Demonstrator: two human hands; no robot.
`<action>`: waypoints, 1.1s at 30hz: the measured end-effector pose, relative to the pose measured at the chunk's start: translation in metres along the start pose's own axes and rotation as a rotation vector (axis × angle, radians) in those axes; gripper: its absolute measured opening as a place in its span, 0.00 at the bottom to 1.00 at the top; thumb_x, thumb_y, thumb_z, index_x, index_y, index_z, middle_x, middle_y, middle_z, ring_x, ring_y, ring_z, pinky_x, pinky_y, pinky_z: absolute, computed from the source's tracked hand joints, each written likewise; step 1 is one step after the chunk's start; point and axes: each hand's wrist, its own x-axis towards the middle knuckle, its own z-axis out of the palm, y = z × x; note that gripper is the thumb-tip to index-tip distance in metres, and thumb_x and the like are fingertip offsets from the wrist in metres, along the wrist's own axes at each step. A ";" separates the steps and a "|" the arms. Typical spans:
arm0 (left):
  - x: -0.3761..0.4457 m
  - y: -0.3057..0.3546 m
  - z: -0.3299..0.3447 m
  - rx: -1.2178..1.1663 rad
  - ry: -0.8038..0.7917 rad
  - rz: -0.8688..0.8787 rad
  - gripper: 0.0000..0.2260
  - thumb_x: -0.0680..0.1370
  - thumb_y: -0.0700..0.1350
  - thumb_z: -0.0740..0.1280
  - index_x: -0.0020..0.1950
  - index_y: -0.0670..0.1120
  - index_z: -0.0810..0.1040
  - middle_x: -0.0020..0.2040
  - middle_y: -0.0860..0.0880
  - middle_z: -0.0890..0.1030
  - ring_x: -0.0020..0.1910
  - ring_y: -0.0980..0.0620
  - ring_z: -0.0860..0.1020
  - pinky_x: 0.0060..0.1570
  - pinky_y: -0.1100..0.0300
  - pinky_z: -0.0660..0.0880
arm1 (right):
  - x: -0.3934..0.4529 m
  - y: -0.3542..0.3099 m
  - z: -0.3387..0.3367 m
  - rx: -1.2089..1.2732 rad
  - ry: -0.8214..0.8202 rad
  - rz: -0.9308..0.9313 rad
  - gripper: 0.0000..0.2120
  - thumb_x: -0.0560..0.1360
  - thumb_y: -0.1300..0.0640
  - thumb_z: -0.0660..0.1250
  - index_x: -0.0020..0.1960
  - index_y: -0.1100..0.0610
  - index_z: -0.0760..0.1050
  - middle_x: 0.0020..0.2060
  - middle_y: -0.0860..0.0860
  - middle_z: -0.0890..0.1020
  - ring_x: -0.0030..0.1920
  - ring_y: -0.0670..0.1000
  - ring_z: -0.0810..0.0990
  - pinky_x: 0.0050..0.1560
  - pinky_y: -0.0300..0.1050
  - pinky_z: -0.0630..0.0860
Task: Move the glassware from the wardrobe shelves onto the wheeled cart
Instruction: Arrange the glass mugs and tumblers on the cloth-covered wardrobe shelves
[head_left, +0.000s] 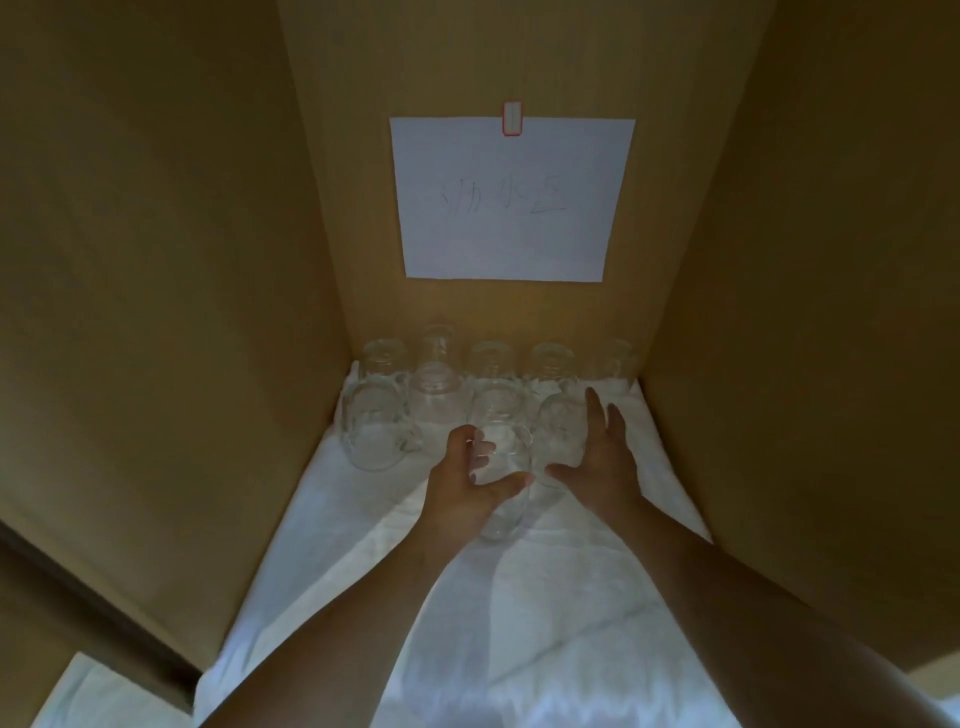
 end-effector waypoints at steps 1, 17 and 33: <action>-0.001 0.000 0.001 0.005 0.004 -0.002 0.31 0.68 0.48 0.82 0.64 0.51 0.68 0.61 0.53 0.77 0.61 0.54 0.77 0.56 0.62 0.72 | -0.011 0.003 0.006 0.085 0.123 0.056 0.51 0.69 0.53 0.81 0.81 0.52 0.53 0.78 0.60 0.57 0.70 0.58 0.71 0.62 0.49 0.75; 0.001 0.048 0.013 -0.026 0.076 -0.008 0.37 0.55 0.60 0.83 0.59 0.58 0.72 0.51 0.49 0.81 0.49 0.51 0.82 0.49 0.53 0.80 | -0.070 0.006 0.005 0.719 -0.244 0.479 0.22 0.82 0.40 0.62 0.51 0.59 0.81 0.37 0.55 0.86 0.33 0.51 0.81 0.34 0.44 0.77; -0.013 0.014 0.015 0.426 -0.203 0.055 0.45 0.57 0.52 0.87 0.70 0.55 0.70 0.62 0.50 0.77 0.62 0.48 0.76 0.57 0.56 0.75 | -0.079 0.013 -0.056 1.191 -0.082 0.372 0.32 0.65 0.58 0.81 0.66 0.49 0.75 0.53 0.56 0.82 0.47 0.56 0.82 0.51 0.56 0.83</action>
